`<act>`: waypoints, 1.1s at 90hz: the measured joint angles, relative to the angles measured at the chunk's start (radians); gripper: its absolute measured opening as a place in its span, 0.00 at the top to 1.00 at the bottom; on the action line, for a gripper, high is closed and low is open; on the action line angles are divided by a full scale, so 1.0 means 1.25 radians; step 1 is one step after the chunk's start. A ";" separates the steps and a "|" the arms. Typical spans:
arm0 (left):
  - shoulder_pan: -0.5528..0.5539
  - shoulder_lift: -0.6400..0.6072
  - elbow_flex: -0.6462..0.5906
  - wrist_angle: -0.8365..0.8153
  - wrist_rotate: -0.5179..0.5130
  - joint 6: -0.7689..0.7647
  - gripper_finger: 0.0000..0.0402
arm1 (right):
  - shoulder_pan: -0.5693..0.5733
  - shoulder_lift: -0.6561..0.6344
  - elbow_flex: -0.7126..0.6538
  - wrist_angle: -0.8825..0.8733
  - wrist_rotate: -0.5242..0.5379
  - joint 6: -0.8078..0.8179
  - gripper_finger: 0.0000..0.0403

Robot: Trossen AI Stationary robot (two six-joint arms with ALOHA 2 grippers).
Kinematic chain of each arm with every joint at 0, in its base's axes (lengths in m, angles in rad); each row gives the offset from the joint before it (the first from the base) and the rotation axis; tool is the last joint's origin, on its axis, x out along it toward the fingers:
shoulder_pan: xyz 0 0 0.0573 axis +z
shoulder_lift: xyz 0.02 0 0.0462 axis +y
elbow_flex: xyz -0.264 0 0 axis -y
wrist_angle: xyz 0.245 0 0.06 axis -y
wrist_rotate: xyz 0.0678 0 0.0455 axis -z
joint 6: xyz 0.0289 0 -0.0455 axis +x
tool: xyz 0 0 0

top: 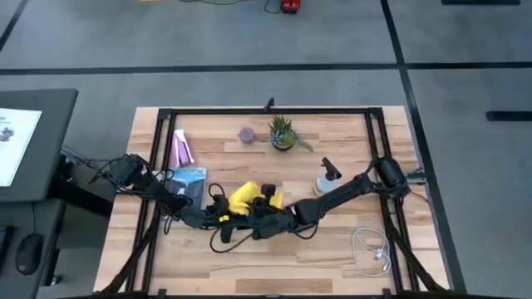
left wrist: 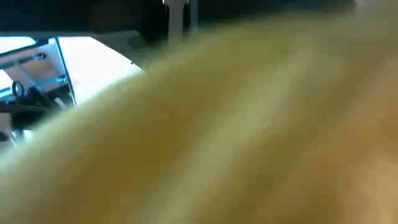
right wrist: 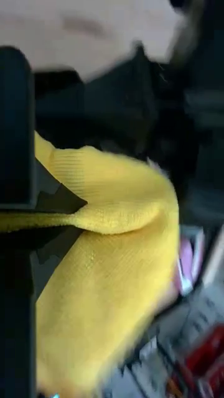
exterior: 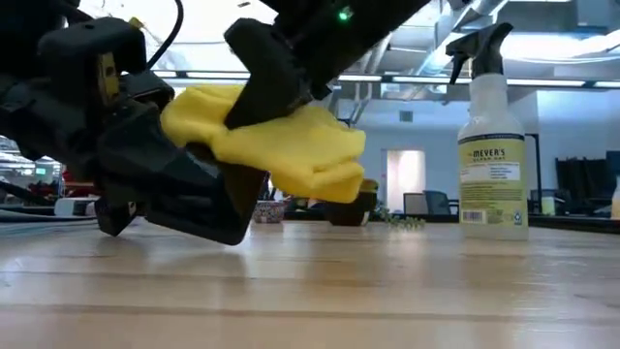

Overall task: Apply microfiber cloth
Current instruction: Wipe the cellphone with the microfiber cloth

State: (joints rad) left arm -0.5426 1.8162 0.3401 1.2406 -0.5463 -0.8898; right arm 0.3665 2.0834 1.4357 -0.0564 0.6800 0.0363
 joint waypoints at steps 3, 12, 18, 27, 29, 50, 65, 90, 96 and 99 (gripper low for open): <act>0.000 -0.001 0.000 0.000 0.000 0.000 0.99 | 0.007 0.000 0.000 -0.020 -0.002 0.018 1.00; 0.000 -0.013 -0.001 -0.004 -0.003 0.007 0.99 | 0.027 0.001 -0.001 -0.074 -0.004 0.077 1.00; 0.000 -0.023 -0.001 -0.003 -0.004 0.021 0.99 | 0.038 0.001 -0.001 -0.097 -0.008 0.111 1.00; 0.000 -0.044 -0.001 0.002 -0.007 0.043 0.99 | 0.052 0.012 -0.001 -0.087 -0.008 0.120 1.00; 0.000 -0.049 -0.001 0.000 -0.008 0.047 0.99 | 0.054 0.013 -0.001 -0.088 -0.007 0.120 1.00; 0.001 -0.078 -0.001 0.011 -0.035 0.079 0.99 | 0.057 0.013 -0.001 -0.033 0.118 0.105 1.00; 0.000 -0.078 -0.001 0.061 -0.070 0.112 0.99 | 0.044 0.012 0.000 0.032 0.095 0.087 1.00; 0.000 -0.093 -0.002 0.104 -0.125 0.185 0.99 | 0.078 0.022 0.003 -0.093 0.116 0.173 1.00; 0.000 -0.102 -0.002 0.110 -0.137 0.201 0.99 | 0.091 0.025 0.000 -0.109 0.116 0.178 1.00; 0.000 -0.107 -0.001 0.117 -0.142 0.208 0.99 | 0.097 0.027 -0.001 -0.109 0.112 0.177 1.00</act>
State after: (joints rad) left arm -0.5430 1.6823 0.3383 1.3863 -0.7237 -0.6300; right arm 0.4876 2.1166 1.4349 -0.1924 0.8199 0.2575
